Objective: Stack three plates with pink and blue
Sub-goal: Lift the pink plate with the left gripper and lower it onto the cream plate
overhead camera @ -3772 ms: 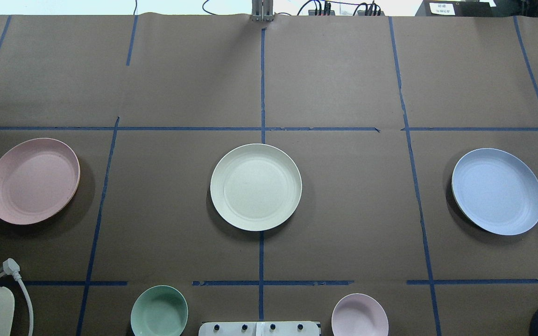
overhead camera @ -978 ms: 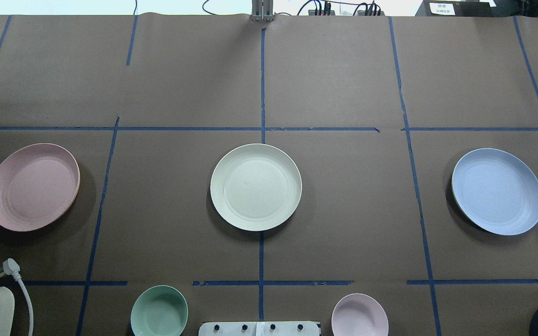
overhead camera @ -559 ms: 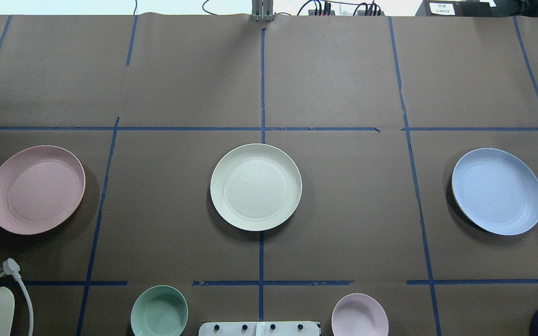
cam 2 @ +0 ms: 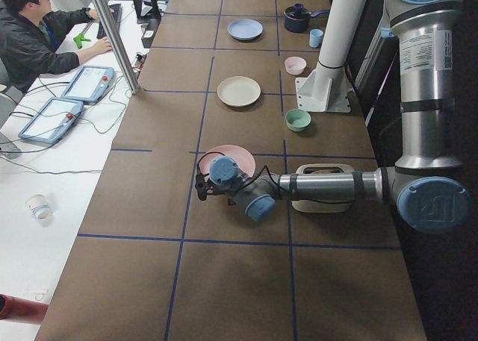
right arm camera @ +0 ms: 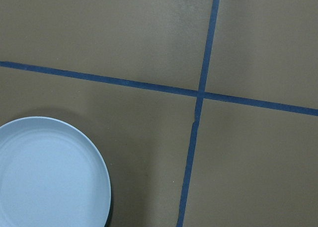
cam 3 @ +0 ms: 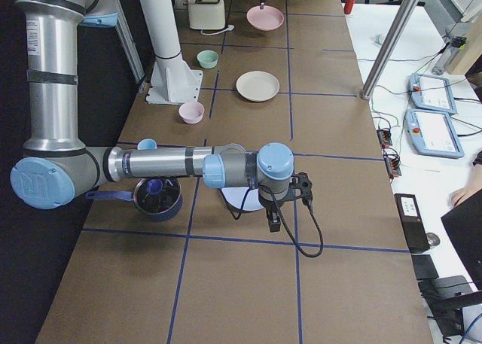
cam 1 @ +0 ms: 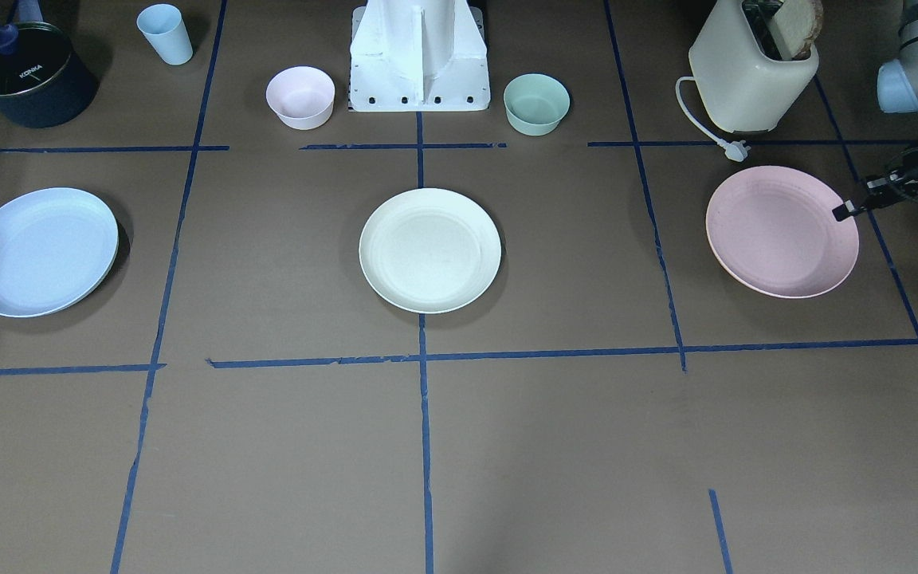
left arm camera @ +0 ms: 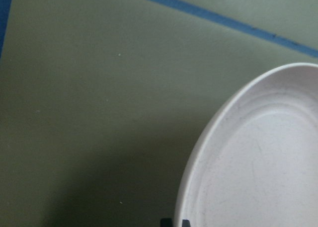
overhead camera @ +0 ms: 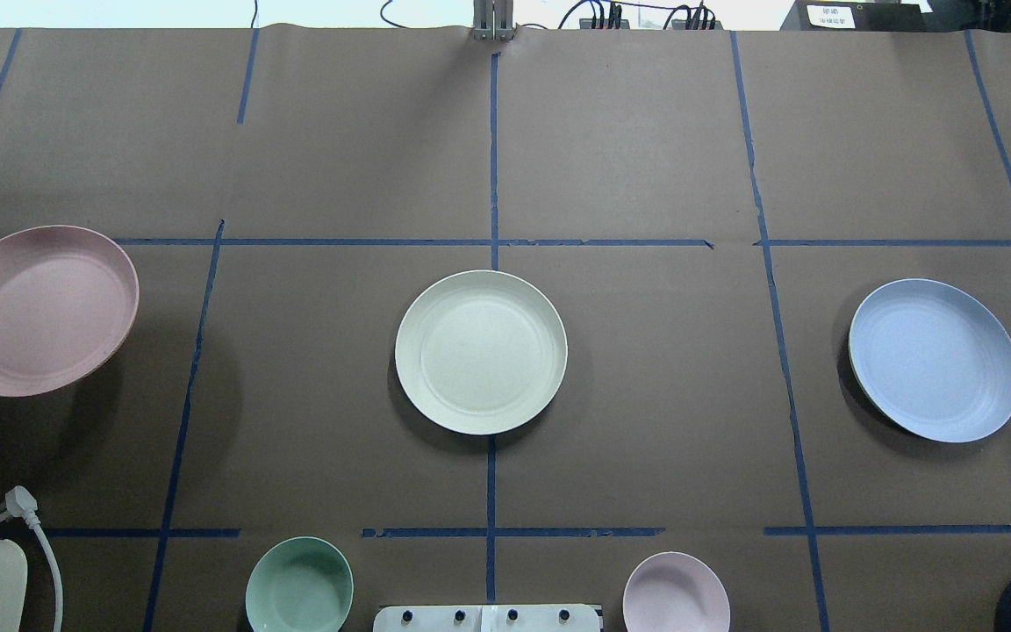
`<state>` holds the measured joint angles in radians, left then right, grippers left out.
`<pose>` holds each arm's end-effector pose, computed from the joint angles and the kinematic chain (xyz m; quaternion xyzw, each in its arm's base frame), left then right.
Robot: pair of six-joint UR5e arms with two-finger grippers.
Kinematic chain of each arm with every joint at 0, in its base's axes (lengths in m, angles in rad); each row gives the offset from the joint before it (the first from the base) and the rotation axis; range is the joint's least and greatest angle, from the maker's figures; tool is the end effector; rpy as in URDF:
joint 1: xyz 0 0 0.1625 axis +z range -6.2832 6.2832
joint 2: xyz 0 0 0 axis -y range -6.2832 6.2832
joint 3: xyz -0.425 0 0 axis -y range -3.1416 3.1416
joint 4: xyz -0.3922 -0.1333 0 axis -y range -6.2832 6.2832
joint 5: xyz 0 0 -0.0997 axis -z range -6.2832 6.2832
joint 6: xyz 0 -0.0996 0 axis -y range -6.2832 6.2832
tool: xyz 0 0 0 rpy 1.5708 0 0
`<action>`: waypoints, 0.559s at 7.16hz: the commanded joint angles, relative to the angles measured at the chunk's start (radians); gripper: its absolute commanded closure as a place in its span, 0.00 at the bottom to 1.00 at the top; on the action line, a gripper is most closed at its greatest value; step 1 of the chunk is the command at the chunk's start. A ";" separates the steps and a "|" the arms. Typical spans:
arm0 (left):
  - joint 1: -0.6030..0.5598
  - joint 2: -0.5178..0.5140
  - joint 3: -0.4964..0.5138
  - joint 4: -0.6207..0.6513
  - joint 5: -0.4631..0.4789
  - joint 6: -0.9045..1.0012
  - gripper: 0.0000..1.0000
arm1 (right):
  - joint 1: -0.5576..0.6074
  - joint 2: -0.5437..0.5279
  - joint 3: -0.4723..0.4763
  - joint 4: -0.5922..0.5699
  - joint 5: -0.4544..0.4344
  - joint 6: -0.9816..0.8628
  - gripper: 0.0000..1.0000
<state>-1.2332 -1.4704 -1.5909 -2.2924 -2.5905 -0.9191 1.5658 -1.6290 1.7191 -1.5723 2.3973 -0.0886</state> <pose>0.1065 -0.4495 0.5990 -0.0497 0.5364 -0.0901 0.8377 0.0577 -0.4715 0.6099 0.0573 -0.3992 -0.0606 0.9131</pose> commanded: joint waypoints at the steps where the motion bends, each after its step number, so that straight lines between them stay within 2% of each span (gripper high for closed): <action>1: 0.004 -0.153 -0.119 0.218 -0.002 -0.079 1.00 | 0.000 0.000 0.002 0.000 -0.001 0.001 0.00; 2: 0.064 -0.242 -0.148 0.218 0.004 -0.236 1.00 | -0.001 0.000 0.000 0.000 0.000 0.001 0.00; 3: 0.169 -0.310 -0.185 0.218 0.066 -0.403 1.00 | -0.001 0.009 0.002 0.000 0.002 0.000 0.00; 4: 0.278 -0.370 -0.205 0.218 0.170 -0.532 1.00 | -0.001 0.009 -0.003 0.000 -0.001 -0.003 0.00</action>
<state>-1.0758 -1.7602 -1.7636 -2.0792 -2.5170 -1.2827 1.5649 -1.6228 1.7196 -1.5723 2.3977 -0.0892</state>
